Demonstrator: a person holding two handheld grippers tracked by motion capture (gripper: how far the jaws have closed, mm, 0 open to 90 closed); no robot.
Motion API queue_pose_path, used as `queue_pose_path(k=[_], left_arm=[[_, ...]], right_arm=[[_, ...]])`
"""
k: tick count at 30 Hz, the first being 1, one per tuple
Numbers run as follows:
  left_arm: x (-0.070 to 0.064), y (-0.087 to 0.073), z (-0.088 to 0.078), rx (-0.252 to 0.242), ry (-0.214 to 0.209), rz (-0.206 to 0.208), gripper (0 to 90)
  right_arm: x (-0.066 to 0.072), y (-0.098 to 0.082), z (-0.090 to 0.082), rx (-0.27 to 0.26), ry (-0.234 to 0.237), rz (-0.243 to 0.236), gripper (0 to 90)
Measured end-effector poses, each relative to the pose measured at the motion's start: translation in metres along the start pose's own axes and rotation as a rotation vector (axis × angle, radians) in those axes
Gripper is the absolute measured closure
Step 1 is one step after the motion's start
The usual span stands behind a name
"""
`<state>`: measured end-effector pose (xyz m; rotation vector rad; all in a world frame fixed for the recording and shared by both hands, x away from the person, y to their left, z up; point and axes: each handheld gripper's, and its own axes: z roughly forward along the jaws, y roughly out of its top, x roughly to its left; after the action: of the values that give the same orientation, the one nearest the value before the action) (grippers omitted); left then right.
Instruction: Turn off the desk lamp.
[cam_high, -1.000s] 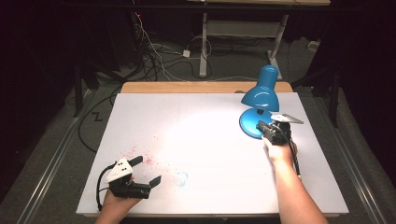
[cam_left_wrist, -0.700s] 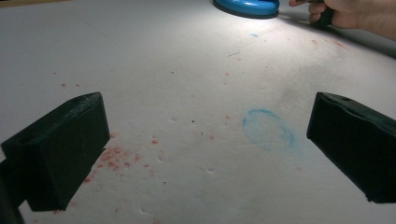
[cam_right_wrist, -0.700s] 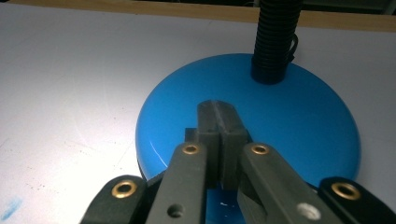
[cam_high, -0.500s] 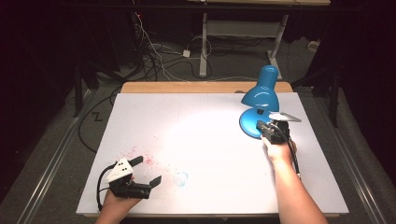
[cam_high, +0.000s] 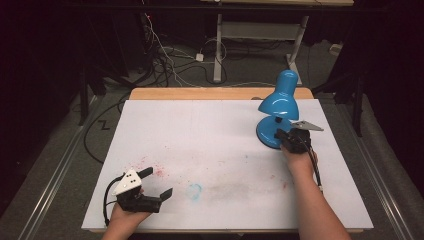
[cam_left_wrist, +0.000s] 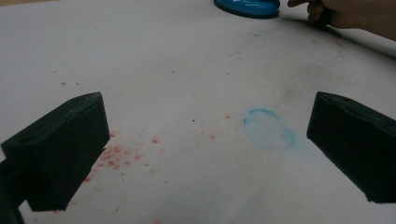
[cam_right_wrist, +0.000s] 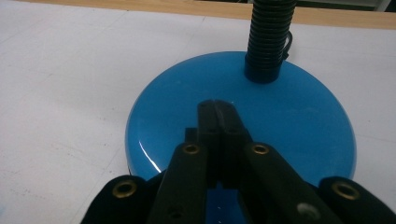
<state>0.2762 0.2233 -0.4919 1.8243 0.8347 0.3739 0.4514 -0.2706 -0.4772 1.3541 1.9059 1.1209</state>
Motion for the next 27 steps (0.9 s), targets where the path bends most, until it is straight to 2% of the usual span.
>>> queue_pose_path(k=[15,20,27], left_arm=[[0.0,0.0,0.0,0.001,-0.003,0.001,0.0],[-0.001,0.0,0.0,0.0,-0.007,0.004,0.0],[-0.001,0.0,0.001,-0.001,-0.008,0.005,0.0]], right_arm=[[0.001,0.001,-0.003,0.009,0.01,-0.006,90.0],[0.004,0.004,-0.011,-0.004,0.023,-0.019,90.0],[0.018,0.005,-0.028,-0.047,0.063,-0.038,90.0]])
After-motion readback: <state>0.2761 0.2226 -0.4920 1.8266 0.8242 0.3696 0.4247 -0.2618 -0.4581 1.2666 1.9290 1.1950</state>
